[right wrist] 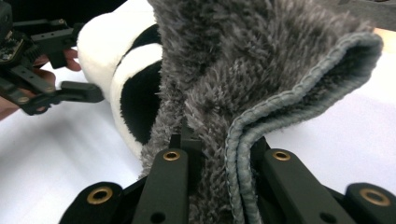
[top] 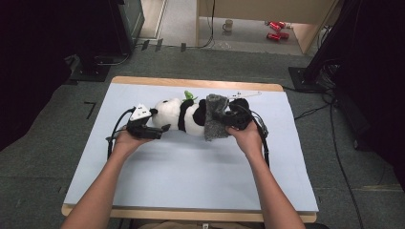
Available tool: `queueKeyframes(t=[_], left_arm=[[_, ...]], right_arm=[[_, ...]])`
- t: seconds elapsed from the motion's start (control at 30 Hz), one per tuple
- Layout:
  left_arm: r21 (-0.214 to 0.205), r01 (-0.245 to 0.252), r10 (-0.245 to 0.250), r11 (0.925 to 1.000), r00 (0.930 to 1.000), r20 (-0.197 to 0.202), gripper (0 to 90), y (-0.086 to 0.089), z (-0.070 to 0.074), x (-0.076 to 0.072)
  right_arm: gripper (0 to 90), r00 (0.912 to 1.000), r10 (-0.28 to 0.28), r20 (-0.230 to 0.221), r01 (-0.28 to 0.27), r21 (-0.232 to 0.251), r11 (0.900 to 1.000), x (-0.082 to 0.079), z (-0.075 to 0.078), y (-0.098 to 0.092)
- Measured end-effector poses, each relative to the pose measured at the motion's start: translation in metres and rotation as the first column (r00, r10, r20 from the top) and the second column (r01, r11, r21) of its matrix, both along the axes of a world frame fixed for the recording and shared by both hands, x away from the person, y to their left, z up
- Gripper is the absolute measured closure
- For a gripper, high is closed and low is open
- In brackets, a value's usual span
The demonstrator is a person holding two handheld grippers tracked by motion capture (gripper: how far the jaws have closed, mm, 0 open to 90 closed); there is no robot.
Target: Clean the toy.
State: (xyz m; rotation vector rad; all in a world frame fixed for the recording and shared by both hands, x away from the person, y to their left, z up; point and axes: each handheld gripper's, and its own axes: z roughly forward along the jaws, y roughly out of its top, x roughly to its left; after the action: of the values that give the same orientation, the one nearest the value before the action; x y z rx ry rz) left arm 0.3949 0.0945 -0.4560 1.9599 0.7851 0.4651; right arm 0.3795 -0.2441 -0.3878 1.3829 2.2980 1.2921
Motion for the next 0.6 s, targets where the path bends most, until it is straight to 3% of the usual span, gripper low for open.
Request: queueKeyframes(t=[0.07, 0.13, 0.27, 0.33, 0.4, 0.5, 0.6], left_arm=[[-0.034, -0.052, 0.051, 0.9981, 0.9986, -0.011, 25.8, -0.005, 0.001, 0.0], [-0.064, -0.074, 0.073, 0.9952, 0.997, -0.026, 34.7, -0.006, 0.0, -0.001], [-0.078, -0.113, 0.108, 0.9906, 0.9922, -0.063, 45.4, -0.005, 0.007, -0.003], [-0.107, -0.13, 0.119, 0.9857, 0.9874, -0.104, 51.0, -0.005, 0.012, -0.005], [-0.121, -0.14, 0.122, 0.9828, 0.9824, -0.141, 55.6, -0.008, 0.019, -0.008], [-0.096, -0.126, 0.11, 0.9875, 0.9824, -0.151, 58.3, -0.013, 0.028, -0.019], [-0.111, -0.118, 0.092, 0.9868, 0.9713, -0.219, 58.8, -0.013, 0.038, -0.035]], right_arm=[[78.2, 0.9999, -0.015, 0.009, 0.015, -0.004, 0.9999, -0.001, 0.0, 0.0], [78.2, 0.9995, -0.031, 0.007, 0.031, 0.005, 0.9995, -0.001, 0.001, -0.002], [78.4, 0.9991, -0.041, -0.01, 0.042, 0.055, 0.9976, -0.002, 0.006, -0.006], [78.4, 0.9995, -0.027, -0.015, 0.028, 0.069, 0.9972, -0.006, 0.015, -0.004], [78.5, 0.9999, -0.005, 0.014, 0.004, 0.067, 0.9977, -0.011, 0.026, -0.001], [78.6, 0.9987, 0.011, 0.05, -0.016, 0.088, 0.996, -0.02, 0.049, 0.004], [78.6, 0.9949, 0.05, 0.088, -0.057, 0.085, 0.9948, -0.027, 0.068, 0.013]])
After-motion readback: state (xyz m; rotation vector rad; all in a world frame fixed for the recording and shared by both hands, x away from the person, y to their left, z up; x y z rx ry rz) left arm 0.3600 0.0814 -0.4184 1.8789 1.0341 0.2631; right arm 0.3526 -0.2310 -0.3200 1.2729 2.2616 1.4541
